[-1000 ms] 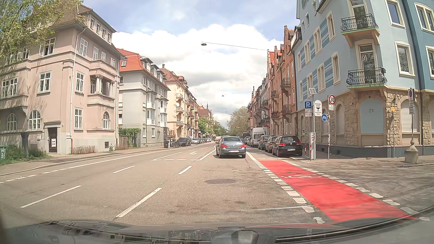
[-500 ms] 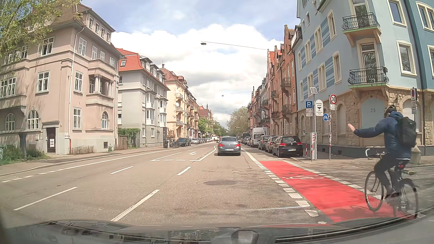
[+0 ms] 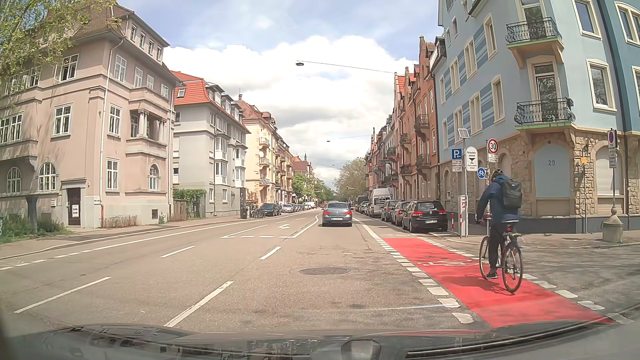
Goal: Follow the waypoints while adhering to traffic rules and regulations
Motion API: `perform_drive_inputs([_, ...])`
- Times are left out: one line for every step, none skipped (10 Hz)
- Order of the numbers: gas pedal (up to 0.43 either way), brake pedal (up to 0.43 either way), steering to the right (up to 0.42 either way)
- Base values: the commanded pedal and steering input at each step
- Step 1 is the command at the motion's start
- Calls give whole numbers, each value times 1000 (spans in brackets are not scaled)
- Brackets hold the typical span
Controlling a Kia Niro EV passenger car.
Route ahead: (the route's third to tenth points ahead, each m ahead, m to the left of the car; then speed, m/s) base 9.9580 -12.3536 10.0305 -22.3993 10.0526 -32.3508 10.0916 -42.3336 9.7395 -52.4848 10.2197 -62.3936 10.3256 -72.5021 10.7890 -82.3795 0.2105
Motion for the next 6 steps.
perform_drive_inputs([0, 67, 8])
perform_drive_inputs([0, 67, 8])
perform_drive_inputs([0, 67, 8])
perform_drive_inputs([0, 67, 8])
perform_drive_inputs([0, 67, 8])
perform_drive_inputs([0, 67, 8])
